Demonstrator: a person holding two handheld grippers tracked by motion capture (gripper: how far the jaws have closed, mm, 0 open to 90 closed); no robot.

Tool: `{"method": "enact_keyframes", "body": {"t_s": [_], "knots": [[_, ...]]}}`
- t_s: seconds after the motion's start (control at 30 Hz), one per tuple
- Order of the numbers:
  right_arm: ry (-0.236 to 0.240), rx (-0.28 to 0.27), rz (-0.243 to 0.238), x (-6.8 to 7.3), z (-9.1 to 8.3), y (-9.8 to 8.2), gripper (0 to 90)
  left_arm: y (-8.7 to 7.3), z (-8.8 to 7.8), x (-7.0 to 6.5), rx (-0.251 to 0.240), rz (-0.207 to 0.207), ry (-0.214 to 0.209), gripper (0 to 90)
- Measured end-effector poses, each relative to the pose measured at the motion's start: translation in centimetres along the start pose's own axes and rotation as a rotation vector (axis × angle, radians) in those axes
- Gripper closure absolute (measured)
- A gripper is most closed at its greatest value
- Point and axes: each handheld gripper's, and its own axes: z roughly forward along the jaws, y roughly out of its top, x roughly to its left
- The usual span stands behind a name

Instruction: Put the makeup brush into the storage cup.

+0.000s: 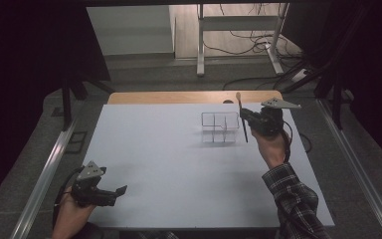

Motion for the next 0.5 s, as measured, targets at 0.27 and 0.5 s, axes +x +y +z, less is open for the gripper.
{"method": "enact_keyframes", "body": {"t_s": [0.27,0.5], "knots": [[-0.006,-0.015,0.002,-0.4,0.6,0.5,84.0,0.0,0.0,0.0,0.002,0.001,0.000,0.6],[-0.010,-0.024,0.015,-0.8,1.2,0.8,84.1,0.0,0.0,0.0,0.000,0.006,-0.006,0.6]]}}
